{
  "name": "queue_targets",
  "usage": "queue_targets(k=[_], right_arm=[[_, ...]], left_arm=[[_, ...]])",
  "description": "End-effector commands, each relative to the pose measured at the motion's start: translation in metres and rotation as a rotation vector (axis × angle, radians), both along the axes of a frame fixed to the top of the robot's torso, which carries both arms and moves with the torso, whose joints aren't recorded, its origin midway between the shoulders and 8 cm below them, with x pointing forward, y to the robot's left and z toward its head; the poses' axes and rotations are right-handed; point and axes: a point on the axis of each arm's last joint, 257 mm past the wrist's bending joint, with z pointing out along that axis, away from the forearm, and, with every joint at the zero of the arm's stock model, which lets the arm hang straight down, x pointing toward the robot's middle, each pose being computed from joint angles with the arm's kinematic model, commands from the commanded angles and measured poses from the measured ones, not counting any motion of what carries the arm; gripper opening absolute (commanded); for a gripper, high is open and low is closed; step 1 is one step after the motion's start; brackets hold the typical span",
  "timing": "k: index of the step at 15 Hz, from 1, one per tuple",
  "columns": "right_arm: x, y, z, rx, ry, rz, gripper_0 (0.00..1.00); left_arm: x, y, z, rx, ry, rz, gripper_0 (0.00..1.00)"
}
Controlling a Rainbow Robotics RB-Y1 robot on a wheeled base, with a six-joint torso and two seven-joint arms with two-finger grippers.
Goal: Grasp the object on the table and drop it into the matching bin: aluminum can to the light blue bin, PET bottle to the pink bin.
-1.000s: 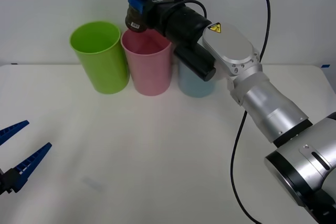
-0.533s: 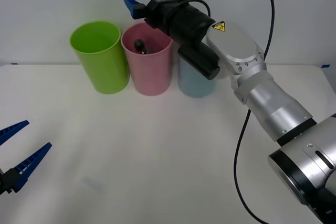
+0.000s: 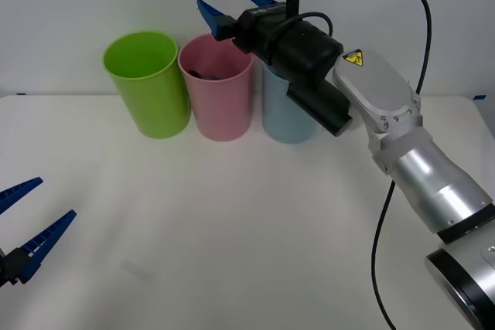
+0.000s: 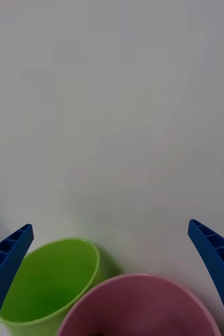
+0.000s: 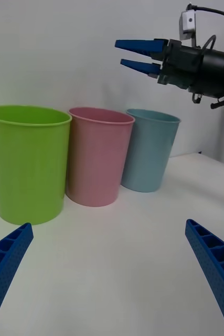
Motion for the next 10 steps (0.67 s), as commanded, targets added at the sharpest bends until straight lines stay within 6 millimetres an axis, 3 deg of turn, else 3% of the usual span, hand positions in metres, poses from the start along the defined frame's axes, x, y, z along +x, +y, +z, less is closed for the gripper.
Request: queue_targets(k=[1, 7, 10], right_arm=[[-0.03, -0.019, -0.01, -0.026, -0.033, 0.022, 1.0], [-0.104, -0.078, -0.044, -0.099, -0.046, 0.055, 1.0], [-0.136, -0.123, -0.067, -0.147, -0.025, 0.047, 1.0]], left_arm=[[0.0, 0.0, 0.0, 0.0, 0.0, 0.0, 1.0], [0.0, 0.0, 0.0, 0.0, 0.0, 0.0, 1.0], [0.0, 0.0, 0.0, 0.0, 0.0, 0.0, 1.0]])
